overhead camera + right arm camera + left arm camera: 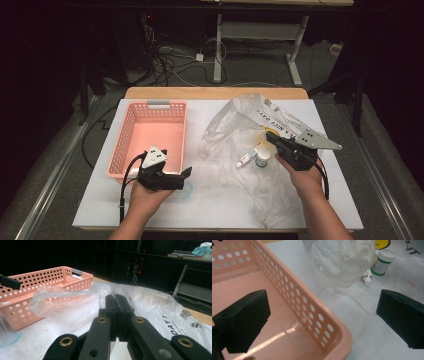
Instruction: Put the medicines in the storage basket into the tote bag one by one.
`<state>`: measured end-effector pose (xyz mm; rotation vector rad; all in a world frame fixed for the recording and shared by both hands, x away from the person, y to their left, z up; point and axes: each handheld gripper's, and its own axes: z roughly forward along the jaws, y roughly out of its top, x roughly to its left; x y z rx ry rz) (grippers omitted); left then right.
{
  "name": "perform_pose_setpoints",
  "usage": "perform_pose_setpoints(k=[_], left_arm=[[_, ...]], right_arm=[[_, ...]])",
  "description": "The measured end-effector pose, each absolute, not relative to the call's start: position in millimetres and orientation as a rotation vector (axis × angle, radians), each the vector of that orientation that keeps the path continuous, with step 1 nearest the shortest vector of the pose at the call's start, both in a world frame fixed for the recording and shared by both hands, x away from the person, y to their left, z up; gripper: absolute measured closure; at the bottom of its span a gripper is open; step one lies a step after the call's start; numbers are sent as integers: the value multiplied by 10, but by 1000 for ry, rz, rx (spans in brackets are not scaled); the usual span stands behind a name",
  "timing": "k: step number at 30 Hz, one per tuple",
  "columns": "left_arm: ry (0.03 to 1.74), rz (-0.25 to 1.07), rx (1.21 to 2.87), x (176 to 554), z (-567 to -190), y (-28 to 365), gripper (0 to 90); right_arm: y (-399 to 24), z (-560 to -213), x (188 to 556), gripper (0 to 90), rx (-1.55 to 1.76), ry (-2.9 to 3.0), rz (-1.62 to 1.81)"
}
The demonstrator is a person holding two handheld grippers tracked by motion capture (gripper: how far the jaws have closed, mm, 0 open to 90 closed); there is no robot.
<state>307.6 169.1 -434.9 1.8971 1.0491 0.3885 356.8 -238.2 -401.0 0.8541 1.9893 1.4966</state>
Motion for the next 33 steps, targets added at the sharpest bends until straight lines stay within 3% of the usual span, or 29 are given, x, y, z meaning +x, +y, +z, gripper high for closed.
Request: perform_pose_setpoints(k=[21, 33], left_arm=[[1266, 462, 1856, 3165, -4278, 2353, 0], [1279, 447, 1881, 3184, -4235, 2433, 17]], right_arm=[[-2383, -4017, 3572, 900, 852, 1993, 1491], [-2383, -4018, 3573, 900, 854, 1993, 1487]])
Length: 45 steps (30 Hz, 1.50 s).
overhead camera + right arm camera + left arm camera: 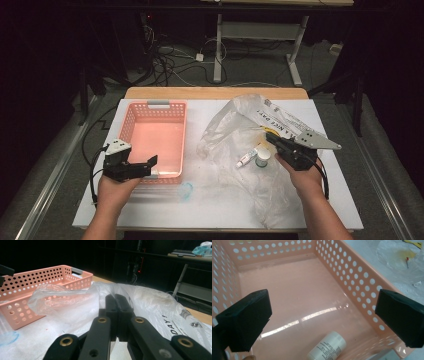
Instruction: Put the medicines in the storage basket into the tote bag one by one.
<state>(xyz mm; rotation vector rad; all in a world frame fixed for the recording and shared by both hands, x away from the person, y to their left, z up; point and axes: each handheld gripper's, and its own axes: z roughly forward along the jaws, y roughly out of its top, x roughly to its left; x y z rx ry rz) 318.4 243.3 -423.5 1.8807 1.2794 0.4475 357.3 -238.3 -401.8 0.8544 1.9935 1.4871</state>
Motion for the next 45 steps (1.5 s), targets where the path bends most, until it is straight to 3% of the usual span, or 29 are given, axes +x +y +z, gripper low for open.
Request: perform_pose_setpoints(k=[5, 9, 12, 14, 21, 28, 42, 45], left_arm=[[1255, 407, 1948, 3211, -4175, 2434, 208], [1257, 311, 2032, 3267, -4155, 2442, 470], [1277, 228, 2100, 3306, -4180, 2454, 551], [1277, 204, 2141, 3314, -4189, 2449, 707], [1290, 94, 2228, 3371, -4218, 2449, 873], [1318, 15, 2323, 3456, -4244, 2423, 879], [1377, -282, 2456, 3696, -4295, 2386, 880], [1409, -244, 2450, 3765, -4289, 2376, 879]], right_arm=[[-2390, -4023, 3582, 900, 861, 1994, 1488], [-2381, -4013, 3574, 900, 849, 1992, 1487], [-2386, -4010, 3571, 900, 855, 1990, 1489], [-2389, -4010, 3571, 900, 859, 1988, 1487], [-2385, -4008, 3566, 900, 862, 1989, 1489], [-2393, -4010, 3573, 900, 859, 1985, 1487], [-2380, -4018, 3570, 900, 860, 1994, 1484], [-2380, -4019, 3571, 900, 861, 1993, 1483]])
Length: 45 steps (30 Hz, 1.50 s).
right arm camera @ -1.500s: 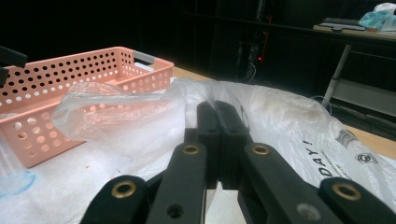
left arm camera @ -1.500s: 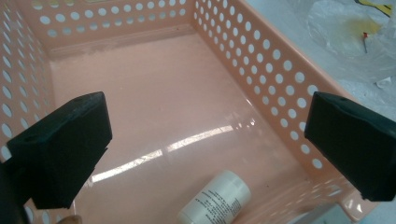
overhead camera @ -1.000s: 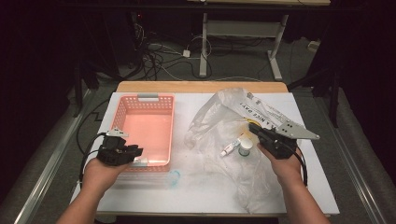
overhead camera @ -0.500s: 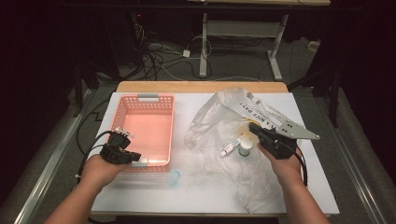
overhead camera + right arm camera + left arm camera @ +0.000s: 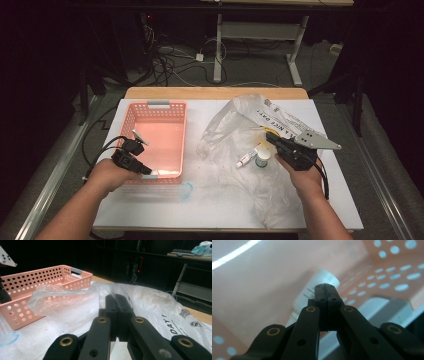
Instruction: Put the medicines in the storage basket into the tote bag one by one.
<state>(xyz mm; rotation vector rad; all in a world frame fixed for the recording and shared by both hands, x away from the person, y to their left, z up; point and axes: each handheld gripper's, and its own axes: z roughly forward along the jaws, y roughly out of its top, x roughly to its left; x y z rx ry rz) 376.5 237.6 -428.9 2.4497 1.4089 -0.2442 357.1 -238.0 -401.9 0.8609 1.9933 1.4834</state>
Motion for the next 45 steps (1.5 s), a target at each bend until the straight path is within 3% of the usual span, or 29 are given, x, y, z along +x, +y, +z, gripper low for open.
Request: perform_pose_setpoints(k=[7, 13, 14, 18, 20, 21, 24, 31, 45], left_arm=[[1449, 56, 2389, 3818, -4260, 2379, 879], [1433, 137, 2346, 3772, -4205, 2416, 871], [1434, 143, 2338, 3775, -4203, 2422, 830], [1400, 119, 2336, 3787, -4202, 2412, 801], [1370, 43, 2353, 3815, -4214, 2403, 661], [1362, -7, 2372, 3835, -4231, 2394, 522], [1380, -54, 2452, 3886, -4295, 2363, 467], [1430, -118, 2553, 3987, -4403, 2298, 474], [1519, -119, 2536, 4231, -4448, 2279, 536]], right_arm=[[-2402, -4018, 3576, 900, 864, 1986, 1486], [-2382, -4032, 3580, 900, 862, 1996, 1480], [-2377, -4030, 3580, 900, 854, 1995, 1482], [-2380, -4020, 3569, 900, 861, 1994, 1484], [-2386, -4021, 3570, 900, 870, 1988, 1484], [-2391, -4029, 3577, 900, 868, 1991, 1484], [-2386, -4035, 3579, 900, 869, 1996, 1482], [-2389, -4030, 3577, 900, 868, 1991, 1484], [-2378, -4042, 3581, 900, 868, 1994, 1480]])
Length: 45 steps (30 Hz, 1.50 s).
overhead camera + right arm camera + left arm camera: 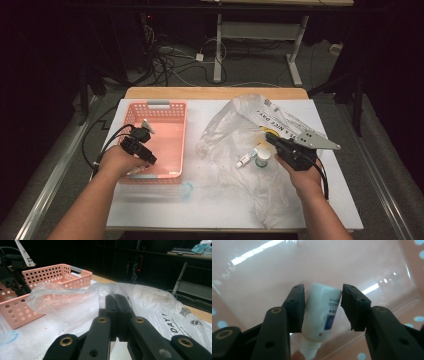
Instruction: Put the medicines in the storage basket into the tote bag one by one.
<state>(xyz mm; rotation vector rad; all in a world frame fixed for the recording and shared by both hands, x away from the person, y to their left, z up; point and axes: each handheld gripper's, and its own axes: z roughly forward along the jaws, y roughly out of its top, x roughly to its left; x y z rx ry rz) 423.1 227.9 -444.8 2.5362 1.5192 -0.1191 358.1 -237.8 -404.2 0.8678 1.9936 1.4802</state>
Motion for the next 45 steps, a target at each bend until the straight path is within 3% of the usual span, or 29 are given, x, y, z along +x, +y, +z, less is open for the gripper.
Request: perform_pose_setpoints(k=[15, 45], left_arm=[[1490, -73, 2559, 4254, -4488, 2218, 580], [1275, 184, 2158, 3751, -4099, 2279, 581]], right_arm=[[-2378, -4037, 3572, 900, 865, 1999, 1480], [-2392, -4030, 3569, 900, 865, 1985, 1486]])
